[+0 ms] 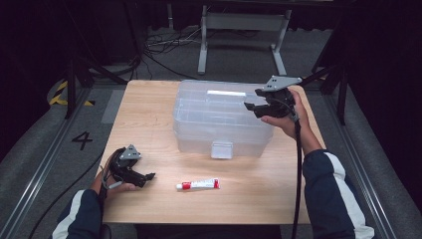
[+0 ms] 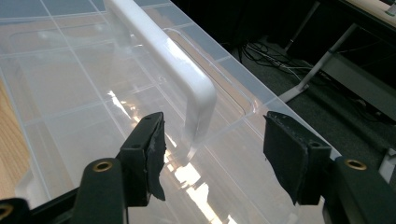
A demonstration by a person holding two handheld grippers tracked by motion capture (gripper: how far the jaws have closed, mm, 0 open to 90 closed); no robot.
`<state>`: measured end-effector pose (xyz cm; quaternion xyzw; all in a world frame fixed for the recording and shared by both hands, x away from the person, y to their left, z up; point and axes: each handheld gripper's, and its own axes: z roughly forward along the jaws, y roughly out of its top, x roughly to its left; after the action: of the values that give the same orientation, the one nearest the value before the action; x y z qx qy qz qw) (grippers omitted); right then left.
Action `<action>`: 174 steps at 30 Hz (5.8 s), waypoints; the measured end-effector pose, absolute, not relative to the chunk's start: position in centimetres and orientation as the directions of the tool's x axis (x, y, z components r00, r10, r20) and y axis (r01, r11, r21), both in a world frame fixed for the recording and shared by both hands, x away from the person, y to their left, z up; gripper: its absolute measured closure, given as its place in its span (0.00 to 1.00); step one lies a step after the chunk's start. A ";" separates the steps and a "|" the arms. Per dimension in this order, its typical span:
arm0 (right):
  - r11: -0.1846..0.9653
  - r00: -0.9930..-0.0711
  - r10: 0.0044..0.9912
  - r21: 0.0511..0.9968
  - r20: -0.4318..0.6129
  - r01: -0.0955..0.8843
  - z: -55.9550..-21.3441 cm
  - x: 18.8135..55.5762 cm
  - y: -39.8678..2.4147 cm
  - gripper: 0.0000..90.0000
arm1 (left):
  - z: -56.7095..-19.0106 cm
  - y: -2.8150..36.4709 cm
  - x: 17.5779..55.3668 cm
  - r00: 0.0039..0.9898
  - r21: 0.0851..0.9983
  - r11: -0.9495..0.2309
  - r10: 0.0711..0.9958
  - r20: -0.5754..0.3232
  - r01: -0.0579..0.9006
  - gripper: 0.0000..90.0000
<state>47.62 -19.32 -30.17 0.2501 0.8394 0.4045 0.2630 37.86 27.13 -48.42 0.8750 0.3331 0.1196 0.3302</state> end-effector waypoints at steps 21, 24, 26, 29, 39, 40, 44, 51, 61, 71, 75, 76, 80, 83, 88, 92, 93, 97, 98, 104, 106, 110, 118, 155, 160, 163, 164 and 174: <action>0.611 -0.766 0.588 0.764 -0.260 0.209 -30.0 48.5 -17.1 0.67 | -48.4 27.1 37.8 0.746 0.659 -0.556 0.666 -0.011 0.506 0.00; 0.615 -0.762 0.592 0.758 -0.262 0.217 -30.0 48.6 -17.0 0.70 | -48.4 27.1 37.8 0.745 0.658 -0.555 0.667 -0.013 0.509 0.00; 0.619 -0.763 0.590 0.755 -0.263 0.219 -30.1 48.6 -16.8 0.71 | -48.4 27.1 37.8 0.745 0.658 -0.555 0.667 -0.013 0.509 0.00; 0.627 -0.757 0.594 0.747 -0.272 0.223 -30.1 48.7 -16.5 0.71 | -48.4 27.1 37.8 0.745 0.659 -0.556 0.666 -0.011 0.507 0.00; 0.632 -0.742 0.605 0.742 -0.289 0.226 -30.2 48.9 -15.9 0.75 | -48.4 27.1 37.8 0.744 0.658 -0.554 0.668 -0.015 0.511 0.00; 0.633 -0.740 0.606 0.741 -0.293 0.225 -30.2 48.9 -15.9 0.75 | -48.4 27.1 37.8 0.745 0.659 -0.555 0.667 -0.012 0.508 0.00; 0.644 -0.722 0.610 0.734 -0.325 0.214 -30.3 48.9 -15.7 0.80 | -48.4 27.1 37.8 0.745 0.658 -0.555 0.667 -0.012 0.508 0.00; 0.638 -0.706 0.624 0.740 -0.335 0.212 -30.5 48.7 -15.6 0.80 | -48.4 27.1 37.9 0.744 0.658 -0.554 0.668 -0.014 0.510 0.01; 0.642 -0.704 0.624 0.736 -0.339 0.214 -30.4 48.7 -15.5 0.80 | -48.1 27.5 38.6 0.705 0.676 -0.508 0.709 -0.024 0.534 0.19; 0.643 -0.716 0.620 0.731 -0.321 0.229 -30.0 48.9 -15.6 0.80 | -47.0 26.3 40.1 0.717 0.699 -0.500 0.696 -0.027 0.512 0.44; 0.643 -0.719 0.619 0.729 -0.317 0.233 -29.9 49.1 -15.6 0.80 | -46.0 25.6 40.7 0.716 0.709 -0.511 0.698 0.012 0.486 0.64; 0.645 -0.721 0.617 0.728 -0.316 0.233 -29.8 49.1 -15.6 0.80 | -45.7 25.3 41.0 0.713 0.700 -0.526 0.701 0.034 0.483 0.70; 0.636 -0.721 0.624 0.732 -0.300 0.246 -29.5 49.3 -15.7 0.80 | -44.9 24.9 41.5 0.728 0.715 -0.528 0.684 0.040 0.458 0.83; 0.639 -0.723 0.623 0.727 -0.298 0.251 -29.4 49.4 -15.7 0.80 | -44.3 24.3 41.8 0.746 0.727 -0.537 0.664 0.051 0.428 0.94; 0.632 -0.719 0.635 0.725 -0.284 0.272 -29.1 49.7 -15.6 0.80 | -43.1 23.2 41.8 0.754 0.746 -0.543 0.651 0.085 0.385 1.00; 0.631 -0.721 0.637 0.722 -0.273 0.285 -28.8 50.0 -15.6 0.80 | -42.2 22.7 41.9 0.756 0.771 -0.526 0.648 0.089 0.360 1.00; 0.631 -0.722 0.637 0.720 -0.270 0.287 -28.7 50.1 -15.6 0.80 | -42.0 22.7 41.9 0.755 0.780 -0.517 0.650 0.089 0.353 1.00; 0.628 -0.722 0.640 0.721 -0.263 0.294 -28.6 50.3 -15.6 0.80 | -41.2 22.5 42.0 0.754 0.808 -0.484 0.652 0.077 0.336 1.00; 0.626 -0.722 0.641 0.721 -0.260 0.296 -28.5 50.3 -15.7 0.80 | -41.1 22.4 42.0 0.757 0.810 -0.481 0.650 0.072 0.336 1.00; 0.626 -0.722 0.643 0.718 -0.255 0.304 -28.3 50.5 -15.6 0.80 | -40.3 21.8 41.8 0.759 0.832 -0.462 0.646 0.078 0.308 1.00; 0.622 -0.722 0.646 0.719 -0.247 0.310 -28.2 50.7 -15.7 0.80 | -40.0 21.5 41.8 0.762 0.834 -0.466 0.642 0.087 0.297 1.00; 0.621 -0.723 0.648 0.716 -0.241 0.318 -28.0 51.0 -15.7 0.80 | -39.8 20.8 42.0 0.767 0.838 -0.463 0.636 0.085 0.290 1.00; 0.614 -0.720 0.653 0.721 -0.235 0.321 -27.9 51.2 -15.7 0.80 | -39.8 20.2 42.2 0.773 0.845 -0.454 0.630 0.078 0.285 1.00; 0.537 -0.664 0.703 0.803 -0.257 0.258 -27.3 48.1 -20.6 0.69 | -39.2 19.8 42.4 0.769 0.858 -0.440 0.634 0.086 0.267 1.00; 0.502 -0.634 0.731 0.828 -0.252 0.249 -27.5 46.8 -23.3 0.68 | -39.0 19.8 42.4 0.771 0.858 -0.442 0.631 0.089 0.263 1.00; 0.492 -0.625 0.741 0.833 -0.247 0.254 -27.8 46.4 -24.3 0.68 | -39.0 19.8 42.4 0.770 0.858 -0.440 0.632 0.087 0.264 1.00; 0.490 -0.620 0.744 0.834 -0.248 0.254 -28.0 46.2 -24.7 0.68 | -38.9 19.8 42.3 0.771 0.859 -0.439 0.631 0.086 0.264 1.00; 0.451 -0.585 0.779 0.850 -0.225 0.273 -30.0 44.6 -28.3 0.64 | -38.4 19.7 42.4 0.770 0.860 -0.447 0.629 0.108 0.245 1.00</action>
<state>44.64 -28.26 -30.00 0.3320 0.7925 0.4054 0.3120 42.44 19.65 -38.41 0.8240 0.2650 0.2113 0.4540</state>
